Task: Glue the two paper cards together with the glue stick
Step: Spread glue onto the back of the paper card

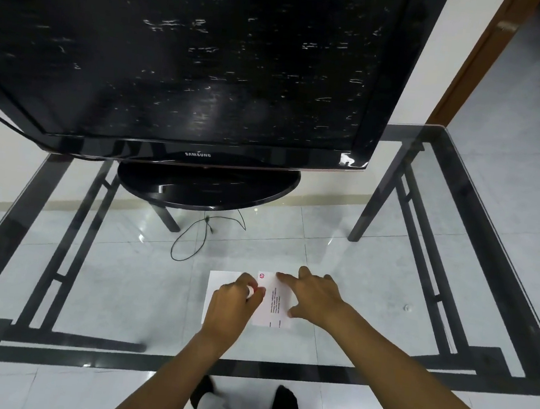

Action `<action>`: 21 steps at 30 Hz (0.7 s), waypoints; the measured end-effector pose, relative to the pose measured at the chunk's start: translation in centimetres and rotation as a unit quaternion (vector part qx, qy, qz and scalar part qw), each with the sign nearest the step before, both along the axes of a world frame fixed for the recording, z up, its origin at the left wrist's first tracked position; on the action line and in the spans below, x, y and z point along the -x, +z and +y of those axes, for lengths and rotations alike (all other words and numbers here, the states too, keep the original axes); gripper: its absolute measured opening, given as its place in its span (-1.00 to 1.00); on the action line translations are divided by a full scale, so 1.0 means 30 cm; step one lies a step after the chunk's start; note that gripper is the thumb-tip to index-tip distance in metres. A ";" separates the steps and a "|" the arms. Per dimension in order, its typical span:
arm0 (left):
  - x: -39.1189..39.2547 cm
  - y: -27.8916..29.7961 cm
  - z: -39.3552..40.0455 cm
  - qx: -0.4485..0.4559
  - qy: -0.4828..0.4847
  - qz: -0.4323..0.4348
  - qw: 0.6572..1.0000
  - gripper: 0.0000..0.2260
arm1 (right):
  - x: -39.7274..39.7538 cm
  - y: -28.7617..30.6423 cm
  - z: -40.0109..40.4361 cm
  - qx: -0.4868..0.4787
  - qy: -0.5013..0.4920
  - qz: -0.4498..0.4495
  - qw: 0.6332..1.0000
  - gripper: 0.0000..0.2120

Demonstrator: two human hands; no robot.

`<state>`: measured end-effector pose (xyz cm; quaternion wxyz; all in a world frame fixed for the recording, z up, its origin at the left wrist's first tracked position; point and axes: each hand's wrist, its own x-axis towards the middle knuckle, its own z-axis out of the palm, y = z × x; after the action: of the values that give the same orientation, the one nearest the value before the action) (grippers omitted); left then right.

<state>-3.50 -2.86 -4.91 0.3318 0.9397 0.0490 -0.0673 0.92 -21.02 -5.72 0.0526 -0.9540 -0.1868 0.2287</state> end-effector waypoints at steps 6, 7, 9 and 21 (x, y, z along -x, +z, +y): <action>0.191 -0.001 0.022 -0.018 -0.028 -0.002 0.999 -0.82 | 0.003 -0.025 -0.009 -0.011 -0.014 0.012 1.000 -0.23; 0.201 0.004 0.017 -0.015 -0.027 -0.002 1.000 -0.83 | 0.004 -0.028 -0.008 -0.011 -0.016 0.013 1.000 -0.22; 0.199 0.018 -0.006 -0.001 -0.016 -0.008 1.000 -0.84 | 0.004 -0.029 -0.009 -0.011 -0.016 0.017 1.000 -0.22; 0.160 -0.003 -0.027 0.031 -0.010 0.011 0.999 -0.82 | 0.026 -0.006 0.002 -0.003 -0.011 0.025 1.000 -0.26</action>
<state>-8.32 -3.66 -5.01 0.3599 0.9284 0.0412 -0.0823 0.14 -20.97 -5.89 0.0628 -0.9499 -0.1755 0.2511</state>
